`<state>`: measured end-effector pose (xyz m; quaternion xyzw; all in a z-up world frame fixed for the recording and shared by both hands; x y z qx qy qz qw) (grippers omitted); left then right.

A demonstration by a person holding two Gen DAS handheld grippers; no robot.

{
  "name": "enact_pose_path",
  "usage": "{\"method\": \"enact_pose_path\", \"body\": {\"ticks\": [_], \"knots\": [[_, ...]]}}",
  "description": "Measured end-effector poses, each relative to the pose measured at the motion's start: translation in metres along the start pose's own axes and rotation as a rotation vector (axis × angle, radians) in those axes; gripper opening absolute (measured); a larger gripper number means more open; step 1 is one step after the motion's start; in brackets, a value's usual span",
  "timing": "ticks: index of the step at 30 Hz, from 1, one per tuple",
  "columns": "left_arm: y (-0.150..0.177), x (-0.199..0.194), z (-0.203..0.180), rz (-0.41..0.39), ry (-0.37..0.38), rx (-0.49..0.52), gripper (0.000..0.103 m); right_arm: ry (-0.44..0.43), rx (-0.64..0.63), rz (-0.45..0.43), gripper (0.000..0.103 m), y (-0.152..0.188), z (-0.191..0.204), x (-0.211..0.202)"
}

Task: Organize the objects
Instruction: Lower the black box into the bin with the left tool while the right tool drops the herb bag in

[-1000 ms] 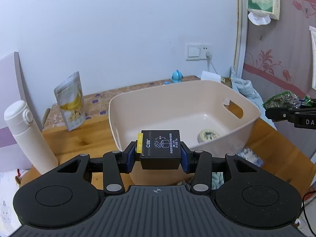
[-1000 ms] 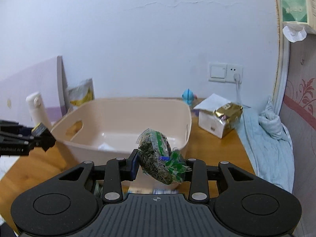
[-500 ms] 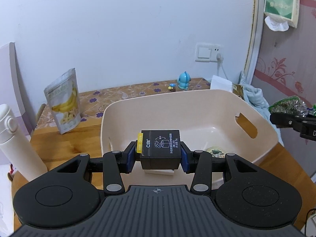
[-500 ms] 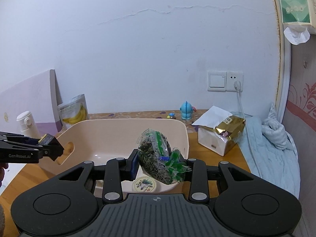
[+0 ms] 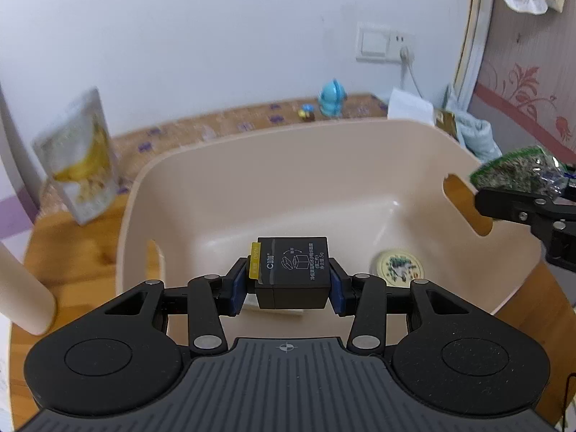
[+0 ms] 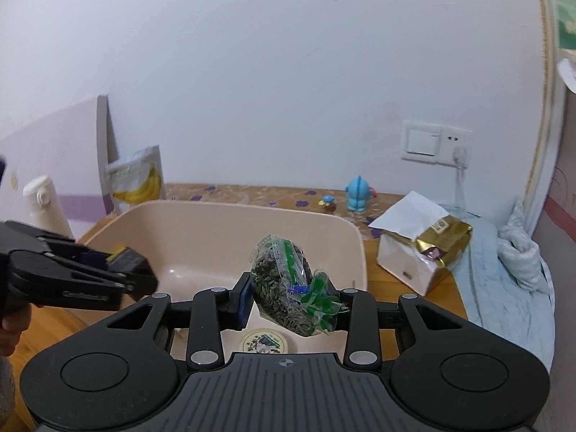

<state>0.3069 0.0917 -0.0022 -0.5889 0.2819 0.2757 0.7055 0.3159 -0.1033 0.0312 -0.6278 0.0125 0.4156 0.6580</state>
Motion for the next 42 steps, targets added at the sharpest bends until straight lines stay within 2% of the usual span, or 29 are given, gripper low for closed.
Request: {"method": "enact_pose_path", "body": {"ticks": [6,11,14,16,19,21,23,25,27,29,33,35,37,42], "knots": [[0.002,0.024,-0.002,0.086,0.02,0.013,0.046,-0.004,-0.051,0.073,0.035,0.001,0.008,0.022],[0.003,0.03,0.003,0.141,0.054,-0.019,0.046,-0.004,-0.088,0.139,0.035,0.008,0.013,0.04],[0.004,0.031,0.003,0.168,0.066,-0.022,0.046,-0.003,-0.086,0.183,0.042,0.013,0.012,0.051],[0.005,0.031,0.004,0.178,0.075,-0.035,0.046,0.003,-0.089,0.204,0.043,0.015,0.011,0.056],[0.004,0.03,0.006,0.17,0.062,-0.043,0.052,0.017,-0.117,0.2,0.043,0.018,0.015,0.057],[0.004,0.029,0.008,0.16,0.061,-0.052,0.06,0.023,-0.13,0.191,0.043,0.017,0.017,0.055],[0.003,0.024,0.009,0.137,0.061,-0.066,0.071,0.03,-0.132,0.181,0.053,0.016,0.016,0.052],[0.001,0.018,0.009,0.113,0.051,-0.068,0.074,0.035,-0.132,0.16,0.063,0.014,0.016,0.046],[-0.002,0.011,0.008,0.092,0.039,-0.06,0.076,0.043,-0.128,0.144,0.068,0.011,0.015,0.04],[-0.004,0.003,0.007,0.075,0.031,-0.058,0.08,0.049,-0.121,0.126,0.077,0.008,0.014,0.032],[-0.005,-0.013,0.003,0.048,0.019,-0.053,0.081,0.059,-0.102,0.092,0.09,0.004,0.011,0.015],[-0.004,-0.021,0.002,0.04,0.014,-0.051,0.081,0.061,-0.108,0.067,0.1,0.002,0.011,0.005],[-0.002,-0.028,0.001,0.032,0.012,-0.052,0.081,0.065,-0.119,0.048,0.103,0.002,0.012,-0.005],[0.002,-0.044,-0.001,0.007,-0.016,-0.05,0.082,0.069,-0.135,0.027,0.103,0.003,0.016,-0.026]]}}
Point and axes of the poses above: each gripper's, at about its wrist camera, not at the fingertips, and x roughly the way its jaws point, z to its left, y to its underside, the point moved 4 cm from there along x, roughly the way its jaws point, and after that the axes turned 12 degrees about x, right-handed, at the moved point
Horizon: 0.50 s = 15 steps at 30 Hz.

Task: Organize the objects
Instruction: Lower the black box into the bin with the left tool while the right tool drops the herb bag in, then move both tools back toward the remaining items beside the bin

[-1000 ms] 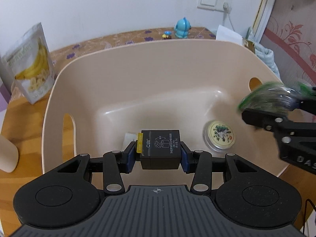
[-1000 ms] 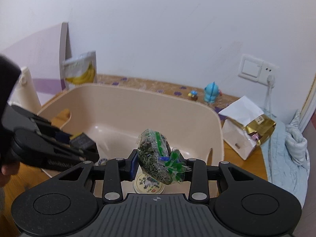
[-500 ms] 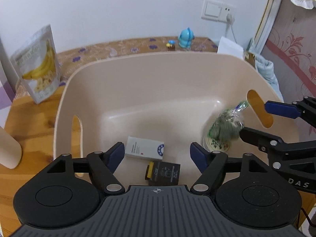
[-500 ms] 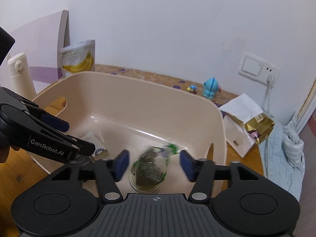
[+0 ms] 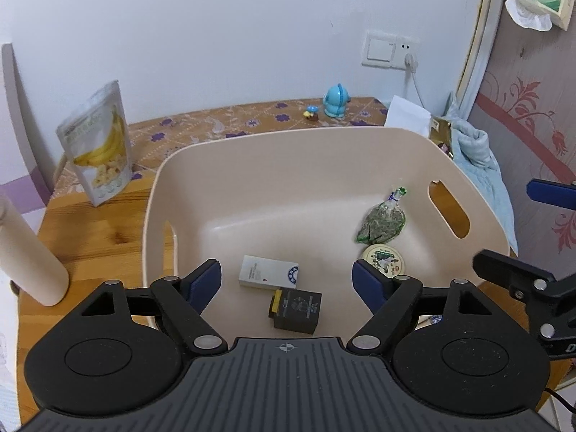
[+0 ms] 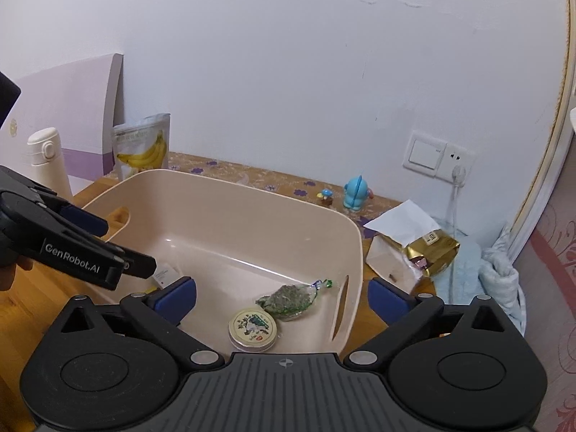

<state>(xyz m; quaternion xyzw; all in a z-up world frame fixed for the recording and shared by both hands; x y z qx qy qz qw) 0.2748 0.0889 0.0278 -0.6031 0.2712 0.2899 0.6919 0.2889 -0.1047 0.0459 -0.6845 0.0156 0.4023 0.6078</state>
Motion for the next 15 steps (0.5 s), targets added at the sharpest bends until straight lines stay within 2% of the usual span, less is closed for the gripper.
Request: {"method": "enact_pose_path", "body": {"ticks": [15], "knots": [[0.038,-0.047,-0.009,-0.054,-0.016,-0.036,0.083,0.043,-0.015,0.02,0.103,0.034,-0.011,-0.033]]}}
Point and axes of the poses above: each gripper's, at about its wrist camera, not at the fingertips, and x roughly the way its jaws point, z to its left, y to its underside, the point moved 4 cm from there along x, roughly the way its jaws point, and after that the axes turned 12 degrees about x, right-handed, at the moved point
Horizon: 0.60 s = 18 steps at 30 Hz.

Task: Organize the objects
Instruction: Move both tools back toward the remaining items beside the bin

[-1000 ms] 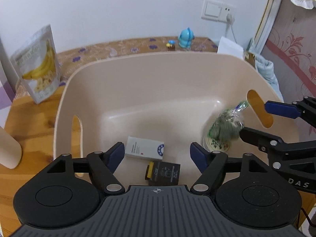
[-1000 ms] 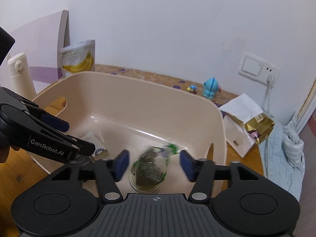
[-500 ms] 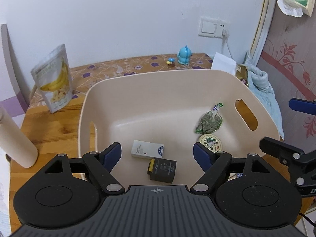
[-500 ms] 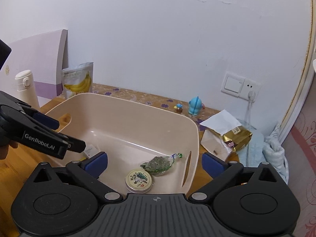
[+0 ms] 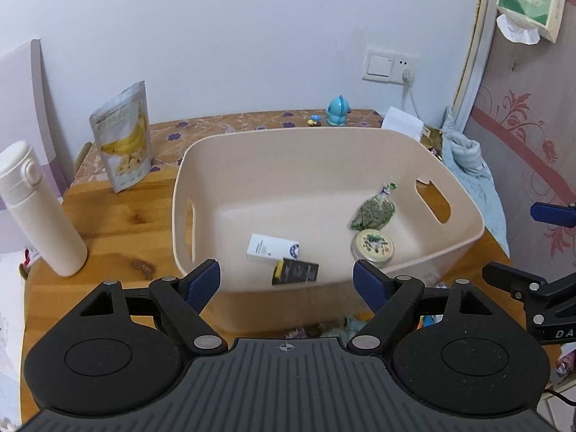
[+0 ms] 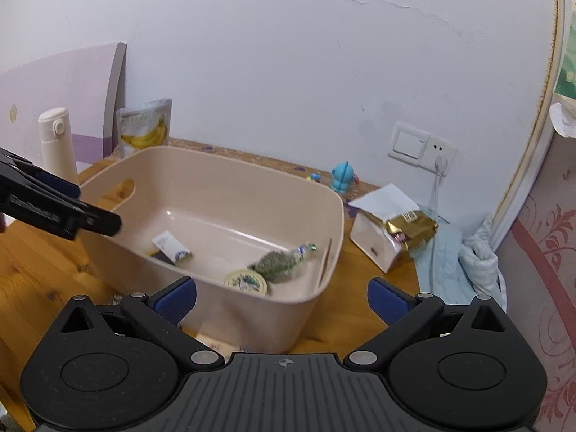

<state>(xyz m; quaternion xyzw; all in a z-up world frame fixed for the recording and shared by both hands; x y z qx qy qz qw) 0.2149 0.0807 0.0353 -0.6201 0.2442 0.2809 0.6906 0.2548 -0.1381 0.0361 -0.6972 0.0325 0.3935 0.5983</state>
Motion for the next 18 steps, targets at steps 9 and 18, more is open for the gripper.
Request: {"method": "enact_pose_path", "body": {"ticks": [9,18], "knots": [[0.029,-0.011,-0.001,0.022,-0.016,-0.007,0.083,-0.003,0.008,0.042,0.103,0.027,-0.004,-0.006],[0.059,-0.009,-0.015,0.07,0.008,-0.001,0.083,0.017,-0.002,0.079,0.103,0.046,-0.003,-0.006]]}}
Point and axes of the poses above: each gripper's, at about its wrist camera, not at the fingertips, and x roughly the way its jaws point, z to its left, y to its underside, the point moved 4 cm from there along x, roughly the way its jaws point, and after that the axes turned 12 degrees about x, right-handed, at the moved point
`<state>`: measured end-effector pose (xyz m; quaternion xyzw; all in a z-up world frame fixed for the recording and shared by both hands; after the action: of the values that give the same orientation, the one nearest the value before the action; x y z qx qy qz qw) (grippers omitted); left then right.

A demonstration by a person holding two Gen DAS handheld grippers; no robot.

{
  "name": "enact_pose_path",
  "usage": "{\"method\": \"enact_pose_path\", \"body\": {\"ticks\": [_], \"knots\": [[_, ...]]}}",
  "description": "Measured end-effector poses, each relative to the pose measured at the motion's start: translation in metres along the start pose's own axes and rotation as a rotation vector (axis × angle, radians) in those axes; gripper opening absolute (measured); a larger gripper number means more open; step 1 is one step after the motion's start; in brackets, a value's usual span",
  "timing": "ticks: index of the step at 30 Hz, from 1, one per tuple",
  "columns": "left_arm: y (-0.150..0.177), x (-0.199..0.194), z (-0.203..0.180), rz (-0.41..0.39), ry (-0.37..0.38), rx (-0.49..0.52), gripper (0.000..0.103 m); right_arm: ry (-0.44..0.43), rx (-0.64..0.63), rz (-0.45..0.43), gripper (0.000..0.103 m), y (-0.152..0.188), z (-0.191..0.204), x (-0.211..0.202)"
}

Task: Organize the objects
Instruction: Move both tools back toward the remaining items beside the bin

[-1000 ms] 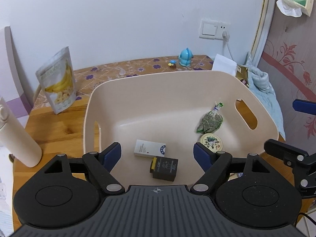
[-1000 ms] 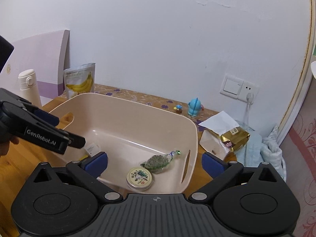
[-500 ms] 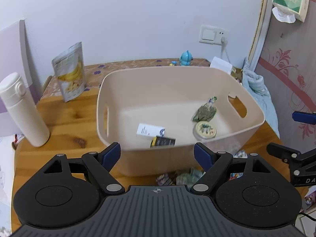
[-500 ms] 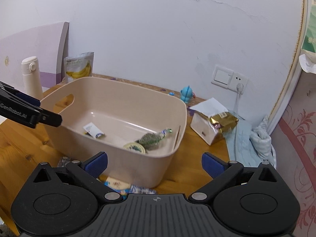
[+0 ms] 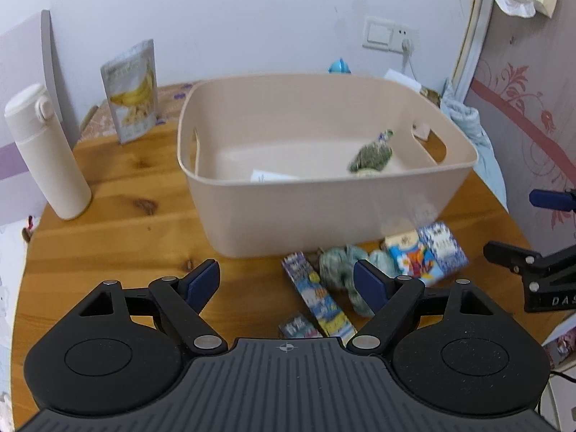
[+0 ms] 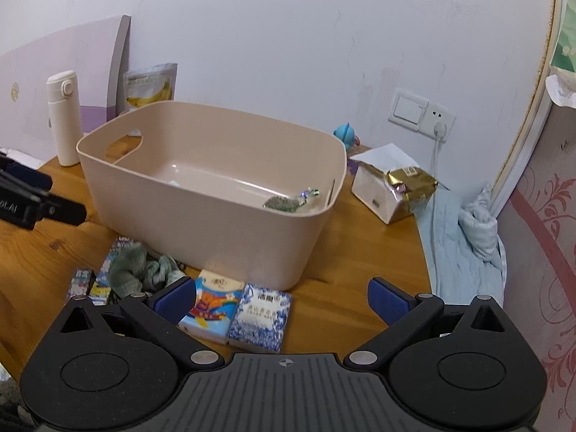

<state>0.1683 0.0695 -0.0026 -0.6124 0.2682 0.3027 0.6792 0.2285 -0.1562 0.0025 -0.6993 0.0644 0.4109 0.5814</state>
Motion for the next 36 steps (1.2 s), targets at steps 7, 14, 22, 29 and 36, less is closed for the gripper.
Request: {"method": "enact_pose_path", "body": {"ticks": [7,14,22,29,36], "knots": [[0.021,0.01,-0.008,0.041,-0.003,0.012,0.083,0.018,0.003,0.045,0.103,0.016,-0.004,0.005],[0.044,0.017,-0.009,0.104,-0.004,0.042,0.083,0.028,0.022,0.087,0.103,0.03,-0.01,0.015],[0.065,0.027,-0.013,0.168,0.024,0.046,0.083,0.037,0.048,0.134,0.103,0.046,-0.014,0.03],[0.068,0.038,-0.013,0.194,0.039,0.025,0.083,0.037,0.057,0.158,0.103,0.056,-0.011,0.039],[0.066,0.045,-0.013,0.195,0.037,0.017,0.083,0.035,0.053,0.179,0.103,0.058,-0.011,0.051]]}}
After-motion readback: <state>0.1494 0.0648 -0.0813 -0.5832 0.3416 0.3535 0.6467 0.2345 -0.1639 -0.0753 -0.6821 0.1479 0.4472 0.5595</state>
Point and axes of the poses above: each gripper's, at about its wrist camera, not at the fingertips, and x roughly the way its jaws point, z to its left, y to its underside, the point moved 4 cm from there along x, roughly the way its jaws point, and after that the axes turned 12 degrees about x, right-handed, at the moved point
